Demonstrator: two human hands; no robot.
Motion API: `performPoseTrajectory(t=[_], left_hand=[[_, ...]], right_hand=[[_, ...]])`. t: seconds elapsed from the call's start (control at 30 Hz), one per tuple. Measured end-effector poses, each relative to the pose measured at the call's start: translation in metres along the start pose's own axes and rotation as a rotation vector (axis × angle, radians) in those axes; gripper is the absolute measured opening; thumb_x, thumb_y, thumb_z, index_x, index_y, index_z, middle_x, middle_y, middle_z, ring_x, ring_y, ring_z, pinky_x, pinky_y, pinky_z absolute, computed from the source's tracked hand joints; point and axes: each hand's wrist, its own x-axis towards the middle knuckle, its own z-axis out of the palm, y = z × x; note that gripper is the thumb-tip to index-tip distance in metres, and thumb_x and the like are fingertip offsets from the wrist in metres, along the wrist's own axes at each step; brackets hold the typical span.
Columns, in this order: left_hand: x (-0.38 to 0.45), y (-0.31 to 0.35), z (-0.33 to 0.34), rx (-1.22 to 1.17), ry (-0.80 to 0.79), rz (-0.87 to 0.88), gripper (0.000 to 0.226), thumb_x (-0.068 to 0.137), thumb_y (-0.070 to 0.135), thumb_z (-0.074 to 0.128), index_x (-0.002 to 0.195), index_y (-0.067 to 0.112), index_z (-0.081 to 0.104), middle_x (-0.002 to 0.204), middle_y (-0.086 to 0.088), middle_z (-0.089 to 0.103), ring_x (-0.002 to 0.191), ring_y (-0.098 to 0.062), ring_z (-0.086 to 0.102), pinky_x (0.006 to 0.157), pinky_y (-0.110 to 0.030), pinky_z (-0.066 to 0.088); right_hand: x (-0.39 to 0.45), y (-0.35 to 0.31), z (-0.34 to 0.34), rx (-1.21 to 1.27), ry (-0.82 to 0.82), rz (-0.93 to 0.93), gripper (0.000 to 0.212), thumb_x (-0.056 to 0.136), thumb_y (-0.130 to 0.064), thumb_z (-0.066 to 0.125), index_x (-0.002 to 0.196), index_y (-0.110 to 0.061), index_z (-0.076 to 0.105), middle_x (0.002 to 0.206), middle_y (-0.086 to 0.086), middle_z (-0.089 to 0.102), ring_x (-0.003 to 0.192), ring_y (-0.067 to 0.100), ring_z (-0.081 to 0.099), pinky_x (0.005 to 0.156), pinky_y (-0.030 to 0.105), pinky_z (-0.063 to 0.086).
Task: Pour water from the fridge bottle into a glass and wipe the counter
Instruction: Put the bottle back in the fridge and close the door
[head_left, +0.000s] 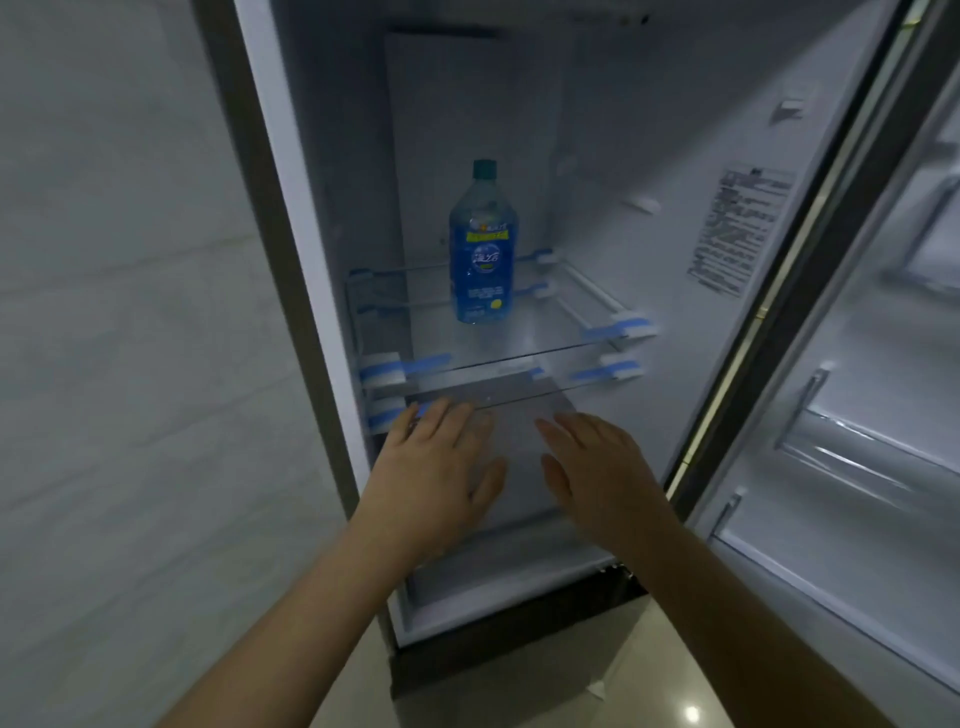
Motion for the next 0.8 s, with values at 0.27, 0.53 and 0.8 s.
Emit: performPoseTrajectory(t=[0.27,0.53,0.8], left_hand=[[-0.008,0.042,0.01,-0.026,-0.012,0.013,0.071,0.095,0.059,0.009,0.146,0.025,0.045,0.148,-0.003,0.048,0.141,-0.025,0.038,0.117,-0.049,0.025],[-0.031,0.111,0.015,-0.052,-0.049,0.037,0.064,0.096,0.055,0.021,0.141,0.023,0.052,0.14,-0.004,0.057,0.129,-0.03,0.051,0.107,-0.05,0.038],[-0.088,0.223,0.038,-0.061,-0.117,0.062,0.055,0.096,0.051,0.031,0.135,0.024,0.058,0.135,-0.001,0.061,0.125,-0.026,0.057,0.1,-0.046,0.045]], right_hand=[[-0.051,0.021,-0.018,-0.087,0.001,0.078,0.051,0.096,-0.038,0.028,0.129,-0.015,0.06,0.126,0.009,0.064,0.116,0.028,0.061,0.1,0.047,0.047],[-0.134,0.063,-0.025,-0.094,0.055,0.094,0.041,0.095,-0.033,0.043,0.128,-0.014,0.059,0.126,0.011,0.064,0.118,0.027,0.06,0.102,0.047,0.047],[-0.241,0.126,-0.034,-0.122,0.035,0.099,0.043,0.088,-0.033,0.064,0.127,-0.016,0.062,0.13,0.008,0.063,0.123,0.026,0.057,0.106,0.044,0.037]])
